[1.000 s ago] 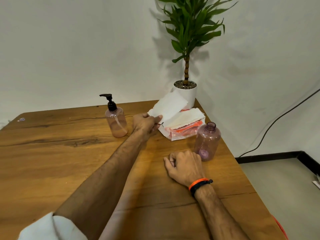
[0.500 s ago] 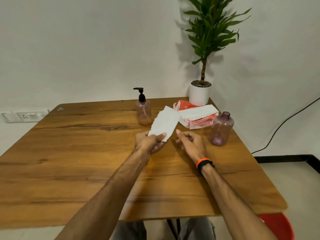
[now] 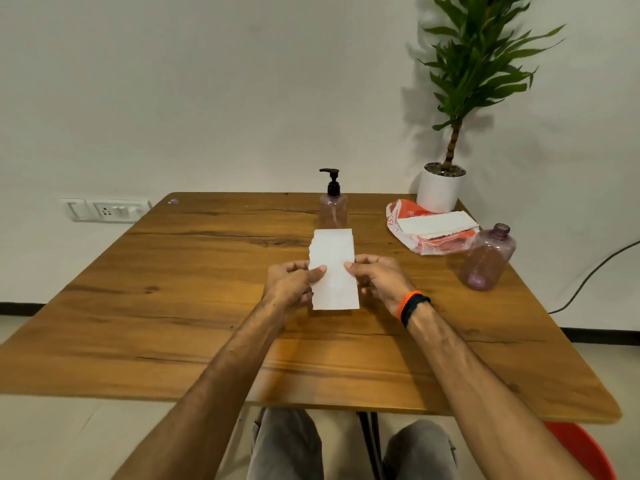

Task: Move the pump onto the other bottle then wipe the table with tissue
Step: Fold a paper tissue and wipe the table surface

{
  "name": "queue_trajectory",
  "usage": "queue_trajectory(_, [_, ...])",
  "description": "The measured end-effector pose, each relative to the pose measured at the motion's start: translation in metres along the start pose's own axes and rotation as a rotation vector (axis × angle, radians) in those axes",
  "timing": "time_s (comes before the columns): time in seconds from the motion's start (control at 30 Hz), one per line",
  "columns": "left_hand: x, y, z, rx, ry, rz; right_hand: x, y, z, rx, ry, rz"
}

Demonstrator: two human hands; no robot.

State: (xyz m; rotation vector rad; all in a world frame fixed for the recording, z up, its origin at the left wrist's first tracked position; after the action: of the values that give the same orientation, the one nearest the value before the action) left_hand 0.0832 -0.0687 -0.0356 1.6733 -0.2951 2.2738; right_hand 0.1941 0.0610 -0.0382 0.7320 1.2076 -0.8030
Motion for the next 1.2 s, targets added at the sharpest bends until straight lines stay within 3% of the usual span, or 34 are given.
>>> queue_trajectory(0.27, [0.000, 0.023, -0.009, 0.008, 0.000, -0.009, 0.002, -0.031, 0.008, -0.107, -0.010, -0.011])
queue_trajectory(0.57, [-0.006, 0.034, -0.022, 0.009, 0.013, 0.015, 0.002, -0.047, 0.002, -0.077, -0.030, -0.003])
queue_trajectory(0.67, [-0.011, 0.047, -0.036, 0.063, -0.057, -0.033, -0.008, -0.045, -0.009, 0.021, 0.033, 0.051])
queue_trajectory(0.77, [-0.017, 0.071, -0.048, 0.182, -0.237, -0.176, -0.024, -0.040, -0.028, 0.196, 0.235, 0.327])
queue_trajectory(0.87, [-0.021, 0.092, -0.049, 0.241, -0.432, -0.394, -0.041, -0.045, -0.034, 0.335, 0.577, 0.627])
queue_trajectory(0.97, [-0.029, 0.109, -0.050, 0.270, -0.518, -0.520, -0.048, -0.057, -0.032, 0.399, 0.899, 0.946])
queue_trajectory(1.07, [-0.038, 0.118, -0.052, 0.286, -0.576, -0.559, -0.038, -0.073, -0.030, 0.351, 1.063, 1.180])
queue_trajectory(1.2, [-0.044, 0.122, -0.053, 0.281, -0.609, -0.535, -0.018, -0.085, -0.035, 0.155, 1.043, 1.296])
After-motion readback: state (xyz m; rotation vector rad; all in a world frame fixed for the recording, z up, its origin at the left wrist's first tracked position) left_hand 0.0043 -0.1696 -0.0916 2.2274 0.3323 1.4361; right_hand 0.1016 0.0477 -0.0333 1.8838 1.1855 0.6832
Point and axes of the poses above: each hand's wrist, its own z-axis away from the middle knuckle, its own y-axis out of the back of the hand, x = y × z, the point moved 2 cm from there along -z, towards the middle knuckle, and after that the axes turned 14 degrees about x, right-handed, at the moved point
